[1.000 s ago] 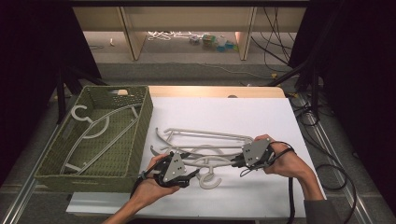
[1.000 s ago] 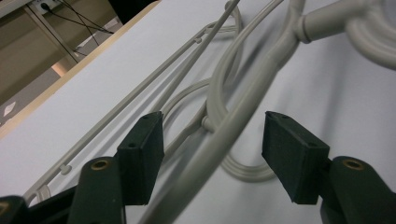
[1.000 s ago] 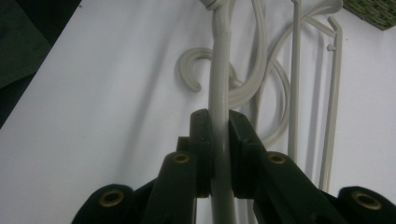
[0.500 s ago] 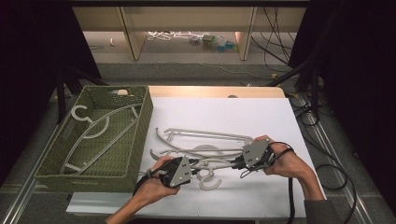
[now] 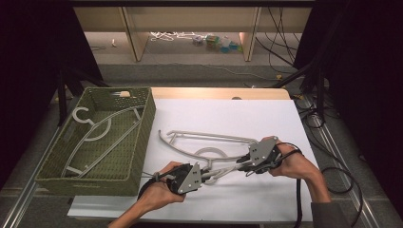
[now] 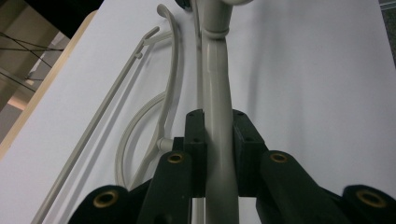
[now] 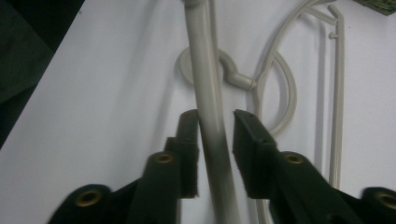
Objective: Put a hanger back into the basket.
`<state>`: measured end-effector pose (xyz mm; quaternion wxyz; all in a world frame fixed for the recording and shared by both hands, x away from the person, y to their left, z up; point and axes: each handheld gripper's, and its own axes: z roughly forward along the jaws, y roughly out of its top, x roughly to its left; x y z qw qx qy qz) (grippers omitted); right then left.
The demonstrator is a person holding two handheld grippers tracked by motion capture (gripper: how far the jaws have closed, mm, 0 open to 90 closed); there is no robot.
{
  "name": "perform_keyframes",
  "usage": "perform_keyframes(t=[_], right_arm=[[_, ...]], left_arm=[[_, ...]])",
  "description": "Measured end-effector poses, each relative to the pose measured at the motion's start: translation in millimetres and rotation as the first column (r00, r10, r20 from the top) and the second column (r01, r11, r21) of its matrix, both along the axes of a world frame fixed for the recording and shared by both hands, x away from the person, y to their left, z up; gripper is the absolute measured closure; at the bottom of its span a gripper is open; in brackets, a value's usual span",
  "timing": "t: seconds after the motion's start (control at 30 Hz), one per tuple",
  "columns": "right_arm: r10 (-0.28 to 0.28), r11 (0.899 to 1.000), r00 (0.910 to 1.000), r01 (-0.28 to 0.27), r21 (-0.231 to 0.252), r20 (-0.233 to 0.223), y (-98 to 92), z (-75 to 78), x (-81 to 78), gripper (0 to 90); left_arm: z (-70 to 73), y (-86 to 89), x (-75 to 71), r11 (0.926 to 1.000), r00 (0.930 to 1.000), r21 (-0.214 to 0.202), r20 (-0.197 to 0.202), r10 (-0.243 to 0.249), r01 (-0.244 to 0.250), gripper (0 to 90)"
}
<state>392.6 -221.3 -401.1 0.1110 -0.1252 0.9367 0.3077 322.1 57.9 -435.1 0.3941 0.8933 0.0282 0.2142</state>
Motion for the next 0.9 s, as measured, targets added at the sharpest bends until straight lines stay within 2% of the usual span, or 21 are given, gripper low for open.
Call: perform_keyframes(t=[0.07,0.13,0.17,0.2,0.23,0.27,0.33,0.37,0.47,0.53,0.57,0.6,0.63,0.7,0.8,0.83,0.9], right_arm=[[-0.027,0.999,0.9996,0.027,0.032,-0.009,-0.1,2.2,0.3,61.1],[-0.063,0.996,0.9980,0.063,0.070,-0.005,-1.4,4.8,1.4,54.7],[-0.096,0.992,0.9953,0.096,0.080,-0.004,-2.6,6.4,0.8,51.4],[-0.139,0.986,0.9902,0.140,0.095,-0.016,-4.1,8.5,-0.4,48.0],[-0.176,0.977,0.9840,0.178,0.116,-0.030,-5.7,10.5,-1.0,46.4],[-0.195,0.970,0.9801,0.198,0.142,-0.039,-7.6,13.0,-1.1,44.6],[-0.230,0.956,0.9721,0.234,0.177,-0.044,-10.3,15.1,-1.4,40.8],[-0.245,0.949,0.9675,0.253,0.190,-0.061,-12.1,15.8,-2.3,40.2],[-0.276,0.936,0.9586,0.285,0.208,-0.070,-17.6,17.2,-5.5,40.0],[-0.283,0.934,0.9563,0.292,0.207,-0.072,-19.8,17.3,-8.2,40.0],[-0.287,0.933,0.9557,0.294,0.208,-0.065,-21.0,17.4,-10.8,40.0],[-0.286,0.934,0.9560,0.293,0.205,-0.065,-21.8,17.7,-12.4,39.9],[-0.294,0.931,0.9540,0.300,0.208,-0.061,-23.1,18.2,-15.3,39.5],[-0.307,0.925,0.9505,0.310,0.221,-0.051,-25.5,19.7,-18.7,38.8],[-0.331,0.908,0.9424,0.332,0.254,-0.047,-30.6,21.5,-25.9,37.2],[-0.341,0.902,0.9389,0.341,0.266,-0.049,-32.0,21.7,-27.0,36.0],[-0.371,0.876,0.9265,0.372,0.306,-0.064,-36.7,22.0,-28.3,34.0]], left_arm=[[4.2,0.9,1.6,0.9983,0.9968,-0.037,-0.067,0.043,-0.046,79.0],[7.7,2.1,3.4,0.9978,0.9959,-0.044,-0.077,0.047,-0.050,79.0],[9.3,3.0,4.4,0.9966,0.9945,-0.048,-0.083,0.064,-0.068,79.0],[10.9,4.3,5.9,0.9956,0.9926,-0.053,-0.098,0.071,-0.077,79.0],[11.7,5.7,7.0,0.9938,0.9880,-0.067,-0.133,0.079,-0.088,79.0],[12.1,6.8,7.6,0.9932,0.9865,-0.069,-0.141,0.083,-0.094,79.0],[12.7,9.2,8.3,0.9899,0.9798,-0.081,-0.173,0.101,-0.117,79.0],[14.0,10.9,8.4,0.9881,0.9761,-0.088,-0.189,0.108,-0.127,79.0],[17.6,15.3,9.6,0.9825,0.9622,-0.104,-0.242,0.126,-0.155,78.9],[21.6,19.5,10.5,0.9779,0.9554,-0.119,-0.262,0.136,-0.172,78.9],[23.1,21.5,11.0,0.9777,0.9546,-0.121,-0.266,0.135,-0.172,78.9],[25.6,23.7,11.1,0.9729,0.9505,-0.138,-0.277,0.142,-0.185,78.9],[27.4,25.7,11.4,0.9721,0.9516,-0.144,-0.273,0.141,-0.186,78.9],[33.6,31.6,11.7,0.9652,0.9473,-0.159,-0.279,0.157,-0.207,79.0],[41.9,41.3,13.1,0.9606,0.9477,-0.169,-0.270,0.171,-0.221,79.1],[45.5,45.9,13.2,0.9559,0.9448,-0.177,-0.273,0.180,-0.234,79.1],[51.3,53.4,13.0,0.9486,0.9402,-0.196,-0.284,0.188,-0.249,79.1]])
